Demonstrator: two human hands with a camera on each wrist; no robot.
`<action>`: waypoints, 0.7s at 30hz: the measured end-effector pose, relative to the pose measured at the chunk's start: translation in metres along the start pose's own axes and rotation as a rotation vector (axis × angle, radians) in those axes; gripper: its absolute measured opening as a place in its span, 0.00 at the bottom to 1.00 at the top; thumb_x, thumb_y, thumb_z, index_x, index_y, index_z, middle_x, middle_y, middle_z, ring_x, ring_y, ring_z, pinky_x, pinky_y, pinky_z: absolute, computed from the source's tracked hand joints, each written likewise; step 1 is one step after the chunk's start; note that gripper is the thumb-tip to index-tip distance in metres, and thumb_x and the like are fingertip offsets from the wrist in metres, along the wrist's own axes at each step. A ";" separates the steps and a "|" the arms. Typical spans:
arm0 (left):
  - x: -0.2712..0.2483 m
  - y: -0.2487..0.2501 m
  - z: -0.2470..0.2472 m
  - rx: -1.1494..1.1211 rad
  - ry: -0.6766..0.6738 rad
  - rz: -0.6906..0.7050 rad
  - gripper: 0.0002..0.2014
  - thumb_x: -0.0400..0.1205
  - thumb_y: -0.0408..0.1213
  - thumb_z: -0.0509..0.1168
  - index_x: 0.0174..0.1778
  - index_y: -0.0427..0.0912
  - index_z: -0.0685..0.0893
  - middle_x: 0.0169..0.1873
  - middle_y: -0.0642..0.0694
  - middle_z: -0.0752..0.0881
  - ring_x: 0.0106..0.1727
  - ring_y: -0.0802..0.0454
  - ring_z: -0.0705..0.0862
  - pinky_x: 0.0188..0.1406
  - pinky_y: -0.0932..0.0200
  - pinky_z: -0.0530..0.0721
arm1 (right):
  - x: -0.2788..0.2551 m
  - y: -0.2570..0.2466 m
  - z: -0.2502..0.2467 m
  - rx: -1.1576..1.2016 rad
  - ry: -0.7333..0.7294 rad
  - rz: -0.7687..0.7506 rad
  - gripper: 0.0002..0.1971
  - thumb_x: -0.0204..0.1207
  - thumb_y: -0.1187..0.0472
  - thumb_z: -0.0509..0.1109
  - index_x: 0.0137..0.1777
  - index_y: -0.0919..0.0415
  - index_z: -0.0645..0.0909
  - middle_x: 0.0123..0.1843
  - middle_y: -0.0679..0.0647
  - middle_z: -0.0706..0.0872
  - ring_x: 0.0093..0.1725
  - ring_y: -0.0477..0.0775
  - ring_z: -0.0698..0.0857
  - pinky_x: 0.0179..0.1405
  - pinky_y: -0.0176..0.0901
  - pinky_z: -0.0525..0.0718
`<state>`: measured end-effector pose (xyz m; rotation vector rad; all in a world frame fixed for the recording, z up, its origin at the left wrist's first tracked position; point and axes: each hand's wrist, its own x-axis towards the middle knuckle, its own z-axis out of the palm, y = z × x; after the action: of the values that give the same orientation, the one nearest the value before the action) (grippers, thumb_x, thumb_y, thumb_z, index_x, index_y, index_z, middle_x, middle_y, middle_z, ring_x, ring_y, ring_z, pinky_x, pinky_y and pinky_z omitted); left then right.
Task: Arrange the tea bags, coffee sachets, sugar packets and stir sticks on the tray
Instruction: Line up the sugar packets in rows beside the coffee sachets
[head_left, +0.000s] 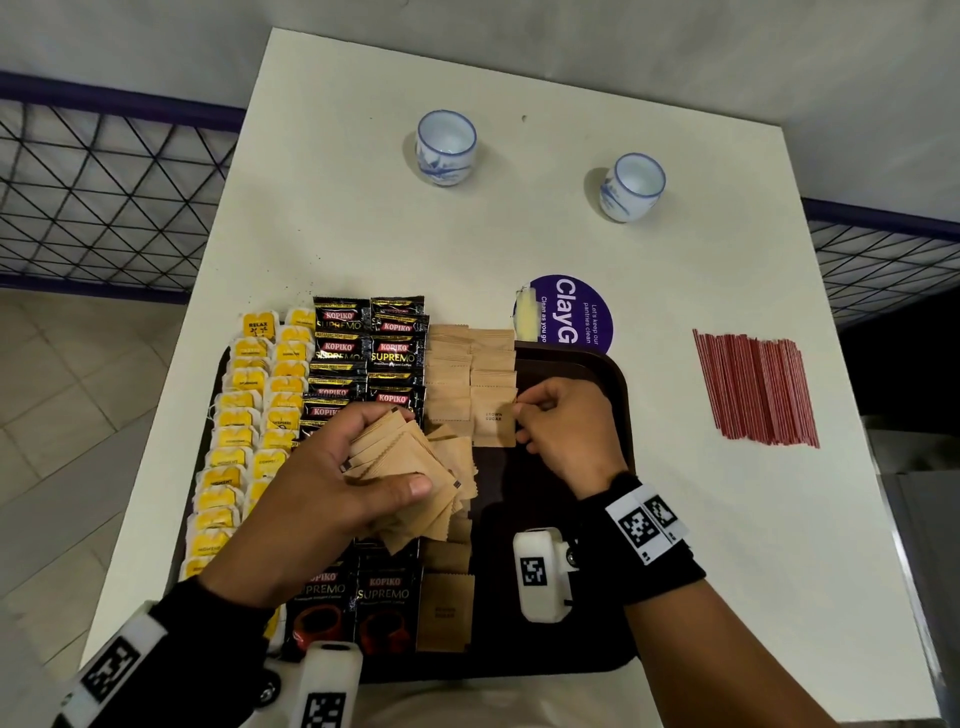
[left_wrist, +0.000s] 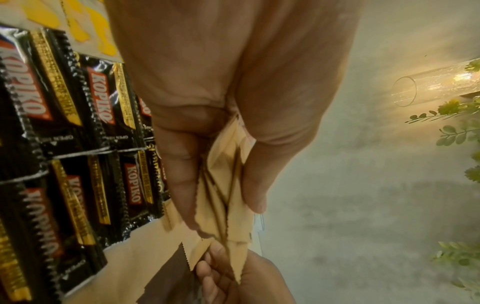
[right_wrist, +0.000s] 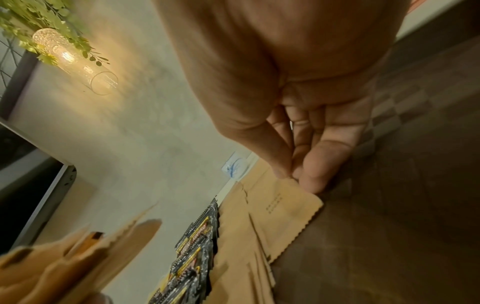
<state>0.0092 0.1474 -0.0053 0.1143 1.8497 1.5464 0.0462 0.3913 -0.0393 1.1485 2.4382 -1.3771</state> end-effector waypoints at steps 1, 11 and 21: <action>0.000 -0.001 0.000 -0.004 0.000 0.001 0.28 0.63 0.45 0.82 0.60 0.64 0.86 0.55 0.54 0.91 0.53 0.55 0.90 0.49 0.50 0.93 | 0.000 0.000 -0.001 0.009 0.000 0.007 0.07 0.76 0.62 0.75 0.38 0.50 0.86 0.31 0.50 0.91 0.34 0.50 0.91 0.44 0.55 0.93; 0.002 0.003 0.006 -0.082 -0.034 0.041 0.29 0.63 0.45 0.82 0.61 0.63 0.86 0.56 0.50 0.91 0.57 0.48 0.91 0.52 0.40 0.93 | -0.035 -0.020 -0.025 0.280 -0.172 -0.010 0.06 0.80 0.61 0.74 0.42 0.60 0.87 0.36 0.58 0.90 0.31 0.51 0.89 0.27 0.41 0.82; 0.008 0.000 0.018 -0.129 -0.055 0.034 0.28 0.66 0.37 0.79 0.62 0.58 0.86 0.55 0.50 0.91 0.56 0.51 0.91 0.45 0.56 0.91 | -0.061 -0.015 -0.021 0.484 -0.359 0.030 0.12 0.72 0.78 0.77 0.52 0.72 0.80 0.39 0.62 0.86 0.31 0.54 0.89 0.27 0.40 0.86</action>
<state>0.0135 0.1667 -0.0100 0.1282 1.7085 1.6651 0.0845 0.3691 0.0093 0.9008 1.8882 -2.0285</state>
